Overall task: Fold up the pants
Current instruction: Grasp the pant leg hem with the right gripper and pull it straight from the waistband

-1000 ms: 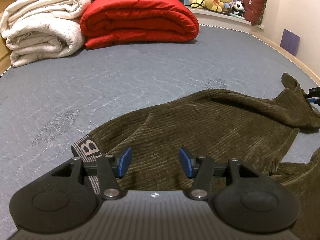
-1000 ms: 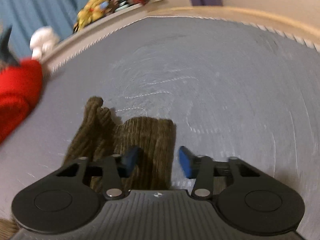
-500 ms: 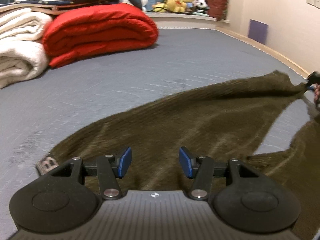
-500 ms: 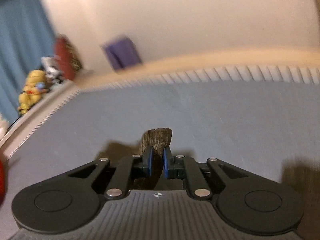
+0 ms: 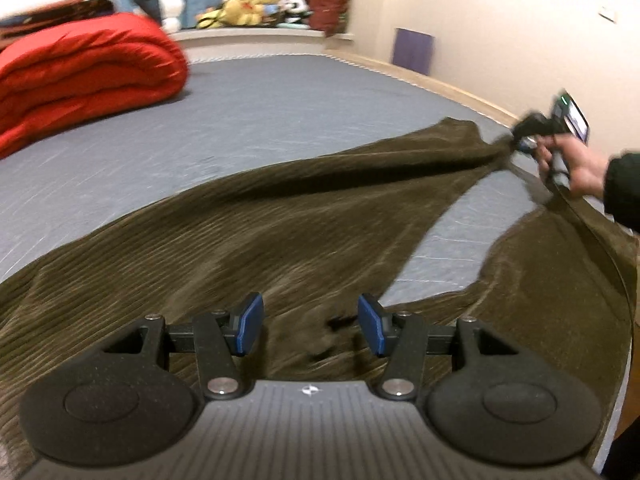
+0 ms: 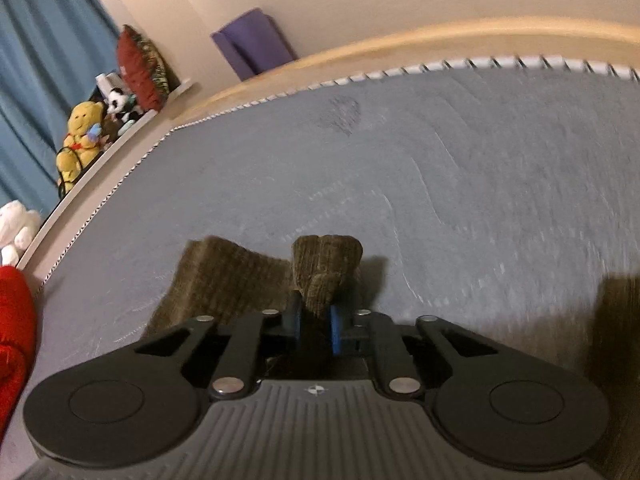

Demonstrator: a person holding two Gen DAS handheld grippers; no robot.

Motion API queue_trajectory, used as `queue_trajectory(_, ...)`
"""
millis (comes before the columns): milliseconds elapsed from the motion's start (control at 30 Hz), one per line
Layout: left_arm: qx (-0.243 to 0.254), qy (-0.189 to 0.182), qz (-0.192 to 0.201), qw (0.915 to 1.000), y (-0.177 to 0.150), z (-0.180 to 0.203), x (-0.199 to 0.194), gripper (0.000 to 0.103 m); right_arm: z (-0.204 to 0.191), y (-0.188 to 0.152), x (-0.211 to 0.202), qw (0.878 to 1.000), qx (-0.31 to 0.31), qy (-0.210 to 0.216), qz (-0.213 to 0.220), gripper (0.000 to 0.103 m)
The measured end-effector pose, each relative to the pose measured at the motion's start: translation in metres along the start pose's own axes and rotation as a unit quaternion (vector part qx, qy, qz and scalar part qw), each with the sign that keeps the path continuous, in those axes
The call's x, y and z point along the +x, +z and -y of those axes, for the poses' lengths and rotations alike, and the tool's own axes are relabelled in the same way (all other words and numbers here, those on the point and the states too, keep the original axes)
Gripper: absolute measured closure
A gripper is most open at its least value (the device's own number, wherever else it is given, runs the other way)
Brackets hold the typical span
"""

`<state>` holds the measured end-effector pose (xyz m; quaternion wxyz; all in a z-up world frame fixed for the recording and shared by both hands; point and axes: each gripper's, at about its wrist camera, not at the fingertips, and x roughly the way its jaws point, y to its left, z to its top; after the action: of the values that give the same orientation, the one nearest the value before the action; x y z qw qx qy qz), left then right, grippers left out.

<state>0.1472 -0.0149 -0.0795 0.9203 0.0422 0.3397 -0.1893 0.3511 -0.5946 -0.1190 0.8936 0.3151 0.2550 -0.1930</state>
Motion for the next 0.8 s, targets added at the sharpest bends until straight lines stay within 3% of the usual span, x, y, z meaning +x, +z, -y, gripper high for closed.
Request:
queue_trajectory(167, 0.049, 0.027, -0.014, 0.9983, -0.006, 0.02, 0.036, 0.047, -0.026, 0.02, -0.03, 0.998, -0.028, 0.032, 0.041, 0.093)
queue_trajectory(200, 0.062, 0.028, -0.018, 0.9975, -0.009, 0.02, 0.04, 0.052, -0.033, 0.027, -0.035, 0.998, -0.024, 0.041, 0.049, 0.093)
queue_trajectory(233, 0.085, 0.033, -0.023, 0.9956, -0.011, 0.021, 0.042, 0.074, -0.034, 0.031, -0.045, 0.997, -0.02, 0.051, 0.057, 0.093)
queue_trajectory(267, 0.101, 0.03, -0.035, 0.9938, -0.011, 0.018, 0.041, 0.081, -0.036, 0.036, -0.052, 0.996, -0.018, 0.056, 0.063, 0.093)
queue_trajectory(367, 0.097, 0.004, -0.047, 0.9941, 0.003, -0.003, 0.017, 0.087, -0.029, 0.031, -0.074, 0.995, -0.033, 0.042, 0.079, 0.093)
queue_trajectory(433, 0.111, -0.003, -0.061, 0.9919, 0.008, -0.012, 0.004, 0.087, -0.014, 0.016, -0.071, 0.998, -0.046, -0.016, 0.051, 0.092)
queue_trajectory(500, 0.133, -0.026, -0.084, 0.9872, 0.004, -0.016, -0.002, 0.087, 0.008, -0.002, -0.055, 0.994, -0.056, -0.089, -0.014, 0.09)
queue_trajectory(567, 0.147, -0.039, -0.097, 0.9836, -0.005, -0.01, 0.001, 0.084, 0.029, -0.014, -0.05, 0.991, -0.03, -0.121, -0.048, 0.085)
queue_trajectory(600, 0.152, -0.038, -0.092, 0.9834, -0.006, -0.006, 0.002, 0.083, 0.033, -0.014, -0.055, 0.993, -0.021, -0.109, -0.032, 0.077)
queue_trajectory(633, 0.145, -0.041, -0.086, 0.9848, -0.005, -0.006, 0.001, 0.079, 0.029, -0.012, -0.058, 0.992, -0.033, -0.119, -0.019, 0.066)
queue_trajectory(700, 0.108, -0.062, -0.067, 0.9899, 0.002, -0.013, -0.008, 0.069, 0.016, -0.006, -0.07, 0.985, -0.056, -0.158, 0.034, 0.056)
queue_trajectory(800, 0.037, -0.085, -0.023, 0.9955, 0.016, -0.033, -0.023, 0.057, -0.003, 0.013, -0.085, 0.984, -0.062, -0.13, 0.1, 0.056)
